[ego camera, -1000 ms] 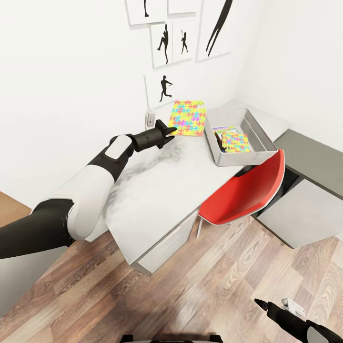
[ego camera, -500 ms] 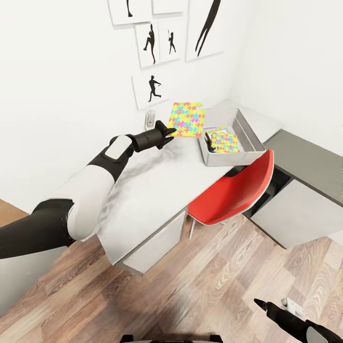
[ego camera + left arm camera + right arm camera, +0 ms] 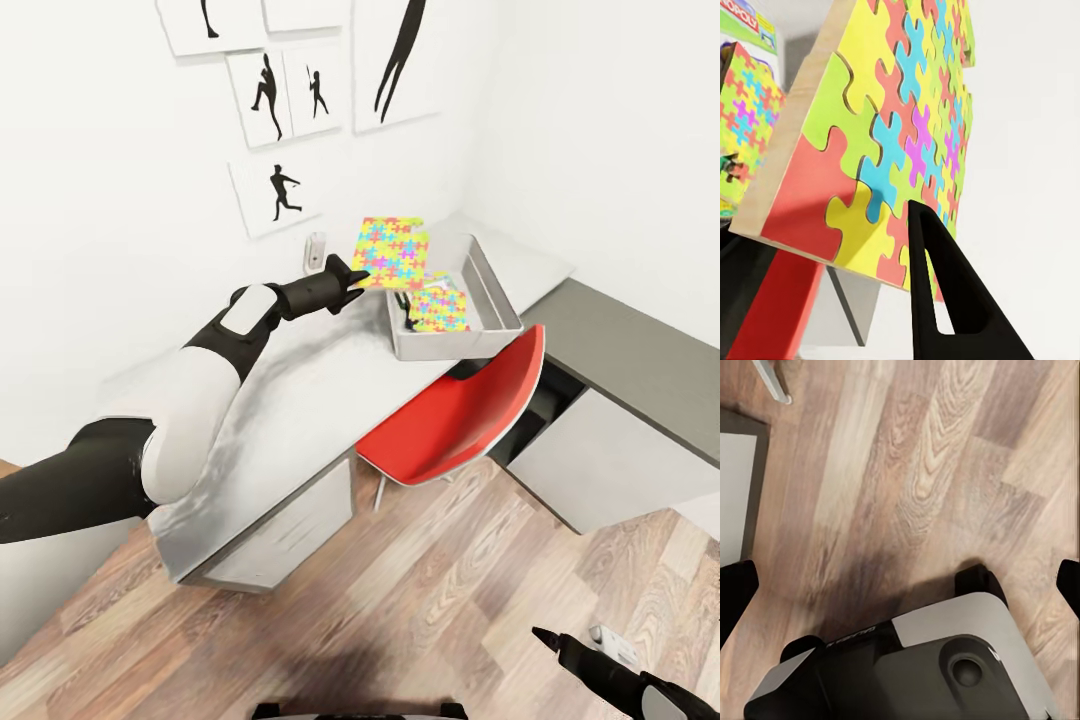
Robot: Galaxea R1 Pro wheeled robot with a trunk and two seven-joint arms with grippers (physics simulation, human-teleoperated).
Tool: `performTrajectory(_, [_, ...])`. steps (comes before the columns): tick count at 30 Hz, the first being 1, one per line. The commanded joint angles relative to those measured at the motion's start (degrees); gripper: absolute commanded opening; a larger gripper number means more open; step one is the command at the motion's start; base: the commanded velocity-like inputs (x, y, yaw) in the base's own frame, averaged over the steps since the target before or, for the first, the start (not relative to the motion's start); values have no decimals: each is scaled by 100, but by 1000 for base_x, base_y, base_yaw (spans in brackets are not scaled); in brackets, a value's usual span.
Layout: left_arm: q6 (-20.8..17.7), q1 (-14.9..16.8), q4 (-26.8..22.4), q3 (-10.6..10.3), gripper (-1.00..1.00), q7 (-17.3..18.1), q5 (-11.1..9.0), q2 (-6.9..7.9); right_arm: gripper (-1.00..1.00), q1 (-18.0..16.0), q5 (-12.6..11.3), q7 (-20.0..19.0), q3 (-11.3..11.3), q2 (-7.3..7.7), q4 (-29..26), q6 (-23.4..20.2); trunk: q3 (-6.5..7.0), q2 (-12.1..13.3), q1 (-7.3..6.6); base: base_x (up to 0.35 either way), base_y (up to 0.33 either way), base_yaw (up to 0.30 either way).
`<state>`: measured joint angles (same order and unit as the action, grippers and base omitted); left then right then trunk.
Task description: Put all the toys in the child's room - the three board games (two on the bed and one on the table), the two jigsaw puzzles on the table, and the tennis ball on the table - inside the toy box on the table in the child's room.
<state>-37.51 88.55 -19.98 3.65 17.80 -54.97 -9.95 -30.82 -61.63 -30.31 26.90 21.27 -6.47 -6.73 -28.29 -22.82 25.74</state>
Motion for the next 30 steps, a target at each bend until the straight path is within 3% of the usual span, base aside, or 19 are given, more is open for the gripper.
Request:
performTrajectory(1, [-37, 6, 3, 40, -100, -3, -2, -5, 100, -3, -60, -13, 26, 3, -3, -39, -8, -10, 5, 154, -268, 0])
performTrajectory(9, [119, 5, 3, 40, -100, -16, -28, -5, 100, -3, -60, -18, 26, 3, -3, -39, -8, -10, 5, 181, -234, 0])
performTrajectory(16, [229, -3, 3, 40, -100, -259, -41, -5, 100, -3, -60, -18, 27, 9, -3, -39, -8, -10, 5, 79, -255, 0])
performTrajectory(22, [512, -4, 291, 33, -100, -356, -41, -5, 100, -3, -52, -18, 34, 9, -3, -33, -8, -10, 5, 6, -51, 0])
performTrajectory(30, [601, -4, 382, 31, -100, -362, -45, -5, 100, -3, -35, -18, 42, -1, -3, -24, -8, -10, 5, 0, -3, 0])
